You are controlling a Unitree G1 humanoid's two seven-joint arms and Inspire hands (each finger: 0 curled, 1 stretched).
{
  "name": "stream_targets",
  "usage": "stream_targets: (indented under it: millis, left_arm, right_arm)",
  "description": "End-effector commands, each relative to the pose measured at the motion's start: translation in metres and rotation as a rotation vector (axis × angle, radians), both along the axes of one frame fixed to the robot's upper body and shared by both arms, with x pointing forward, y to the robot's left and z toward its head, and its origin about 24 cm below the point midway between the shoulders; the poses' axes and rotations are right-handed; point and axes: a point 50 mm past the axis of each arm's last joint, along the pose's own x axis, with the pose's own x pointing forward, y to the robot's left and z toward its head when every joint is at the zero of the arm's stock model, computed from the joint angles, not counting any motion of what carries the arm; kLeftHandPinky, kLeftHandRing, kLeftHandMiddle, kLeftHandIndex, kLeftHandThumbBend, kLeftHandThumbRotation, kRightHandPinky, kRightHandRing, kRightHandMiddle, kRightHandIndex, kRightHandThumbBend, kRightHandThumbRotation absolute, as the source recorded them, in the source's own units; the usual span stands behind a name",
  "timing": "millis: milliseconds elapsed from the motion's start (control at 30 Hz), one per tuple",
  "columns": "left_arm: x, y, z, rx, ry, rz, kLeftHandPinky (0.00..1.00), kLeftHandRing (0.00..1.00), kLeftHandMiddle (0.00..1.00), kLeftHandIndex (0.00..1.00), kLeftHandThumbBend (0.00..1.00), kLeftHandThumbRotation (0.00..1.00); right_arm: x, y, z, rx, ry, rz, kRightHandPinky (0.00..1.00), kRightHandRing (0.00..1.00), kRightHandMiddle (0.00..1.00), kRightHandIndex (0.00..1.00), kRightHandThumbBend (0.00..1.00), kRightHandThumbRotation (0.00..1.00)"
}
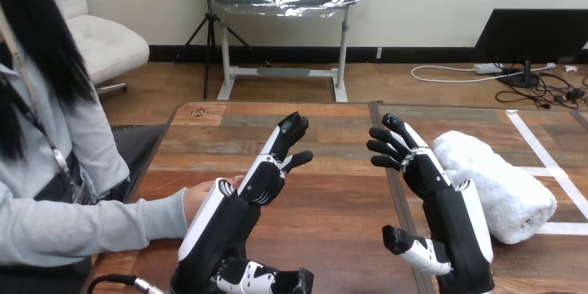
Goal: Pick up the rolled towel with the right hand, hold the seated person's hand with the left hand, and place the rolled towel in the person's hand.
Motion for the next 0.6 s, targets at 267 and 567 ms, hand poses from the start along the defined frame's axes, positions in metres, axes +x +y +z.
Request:
stream_targets:
  millis: [267,567]
  left_arm:
    - [0.0124,-0.0030,0.0133,-0.025,-0.075,0.020,0.91,1.00,1.00,1.00,1.00,0.62]
    - [0.0108,-0.0007,0.0122,-0.015,-0.077,0.037,0.90,0.99,1.00,1.00,1.00,0.63]
  right_arm:
    - [0.0158,-0.0036,0.0173,0.007,-0.086,-0.003,0.75,0.81,0.86,0.91,1.00,0.80]
    - [0.0168,-0.0036,0.0170,0.006,-0.080,-0.002,0.75,0.81,0.85,0.90,1.00,0.80]
